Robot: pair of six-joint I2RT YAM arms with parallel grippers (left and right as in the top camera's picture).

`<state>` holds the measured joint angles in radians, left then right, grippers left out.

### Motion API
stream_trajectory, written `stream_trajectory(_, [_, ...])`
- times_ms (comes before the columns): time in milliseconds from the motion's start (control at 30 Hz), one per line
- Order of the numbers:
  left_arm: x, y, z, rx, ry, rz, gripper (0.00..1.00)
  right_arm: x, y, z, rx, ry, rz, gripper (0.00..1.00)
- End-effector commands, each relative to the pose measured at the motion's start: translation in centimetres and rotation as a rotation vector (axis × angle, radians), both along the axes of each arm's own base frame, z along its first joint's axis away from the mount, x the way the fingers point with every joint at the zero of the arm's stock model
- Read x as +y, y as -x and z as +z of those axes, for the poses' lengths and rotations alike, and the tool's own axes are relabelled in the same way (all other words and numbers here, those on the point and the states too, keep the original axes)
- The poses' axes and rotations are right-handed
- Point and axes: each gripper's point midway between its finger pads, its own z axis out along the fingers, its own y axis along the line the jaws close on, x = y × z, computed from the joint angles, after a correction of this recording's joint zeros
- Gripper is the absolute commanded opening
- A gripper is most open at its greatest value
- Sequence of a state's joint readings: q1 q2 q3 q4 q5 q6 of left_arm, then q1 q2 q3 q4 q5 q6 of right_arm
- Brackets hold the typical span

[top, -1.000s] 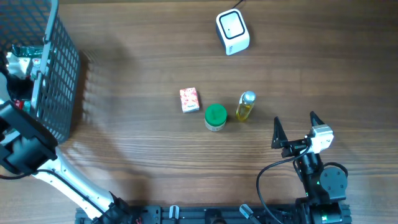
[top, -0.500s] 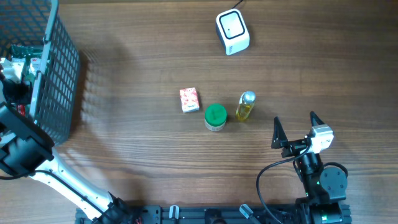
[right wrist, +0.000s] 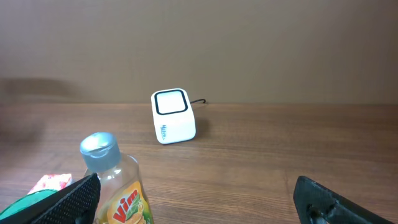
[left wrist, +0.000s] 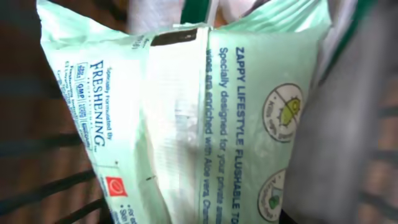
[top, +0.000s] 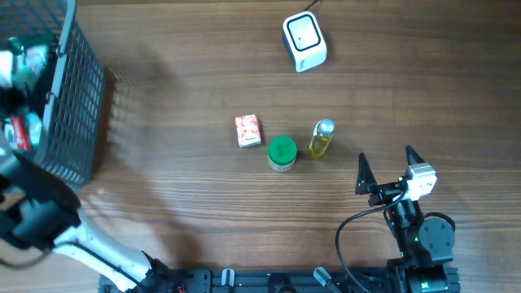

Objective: Scan the item barcode
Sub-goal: 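Reach into the basket and grasp the green wipes pack, then carry the wipes pack out and set it down left of the snack pack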

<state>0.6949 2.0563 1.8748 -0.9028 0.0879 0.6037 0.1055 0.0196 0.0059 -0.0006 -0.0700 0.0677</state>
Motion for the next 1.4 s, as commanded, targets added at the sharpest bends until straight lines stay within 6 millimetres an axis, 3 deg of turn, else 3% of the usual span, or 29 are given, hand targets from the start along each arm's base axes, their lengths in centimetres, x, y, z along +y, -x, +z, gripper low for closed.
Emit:
stream_trajectory(0, [-1.4, 0.3, 10.0, -0.205, -0.084, 0.030, 0.30, -0.3, 0.0, 0.1, -0.003, -0.012, -0.014, 1.00])
stream_trajectory(133, [-2.3, 1.4, 15.0, -0.304, -0.132, 0.058, 0.27, -0.3, 0.0, 0.1, -0.003, -0.011, -0.014, 1.00])
stream_trajectory(233, [-3.6, 2.3, 19.9, -0.436, -0.150, 0.117, 0.13, -0.3, 0.0, 0.1, -0.003, -0.011, -0.014, 1.00])
stream_trajectory(300, [-5.2, 2.6, 22.6, -0.510, -0.155, 0.124, 0.11, -0.3, 0.0, 0.1, -0.003, -0.011, -0.014, 1.00])
stream_trajectory(400, [-10.8, 2.5, 27.0, -0.623, -0.144, 0.054, 0.13, -0.3, 0.0, 0.1, -0.003, -0.011, -0.014, 1.00])
stream_trajectory(433, [-14.8, 2.4, 28.7, -0.660, -0.130, -0.009, 0.16, -0.3, 0.0, 0.1, -0.003, -0.011, -0.014, 1.00])
stream_trajectory(500, [-19.7, 3.0, 29.6, -0.657, -0.140, -0.061, 0.18, -0.3, 0.0, 0.1, -0.004, -0.011, -0.014, 1.00])
stream_trajectory(567, [-23.1, 3.7, 29.5, -0.637, -0.134, -0.069, 0.19, -0.3, 0.0, 0.1, -0.004, -0.011, -0.014, 1.00])
stream_trajectory(667, [-29.7, 4.8, 27.2, -0.547, -0.026, -0.152, 0.19, -0.3, 0.0, 0.1, -0.003, -0.011, -0.014, 1.00])
stream_trajectory(700, [-32.2, 5.4, 25.4, -0.479, 0.036, -0.175, 0.18, -0.3, 0.0, 0.1, -0.003, -0.011, -0.014, 1.00])
stream_trajectory(833, [-37.4, 6.1, 18.9, -0.245, 0.155, -0.157, 0.21, -0.3, 0.0, 0.1, -0.003, -0.011, -0.014, 1.00])
stream_trajectory(933, [-39.2, 5.6, 13.1, -0.087, 0.168, -0.113, 0.21, -0.3, 0.0, 0.1, -0.004, -0.011, -0.014, 1.00])
stream_trajectory(1133, [-39.6, 5.3, 1.4, 0.157, 0.127, -0.026, 0.19, -0.3, 0.0, 0.1, -0.003, -0.011, -0.014, 1.00])
stream_trajectory(1367, [-39.8, 4.7, -6.4, 0.182, 0.119, -0.027, 0.20, -0.3, 0.0, 0.1, -0.003, -0.011, -0.014, 1.00])
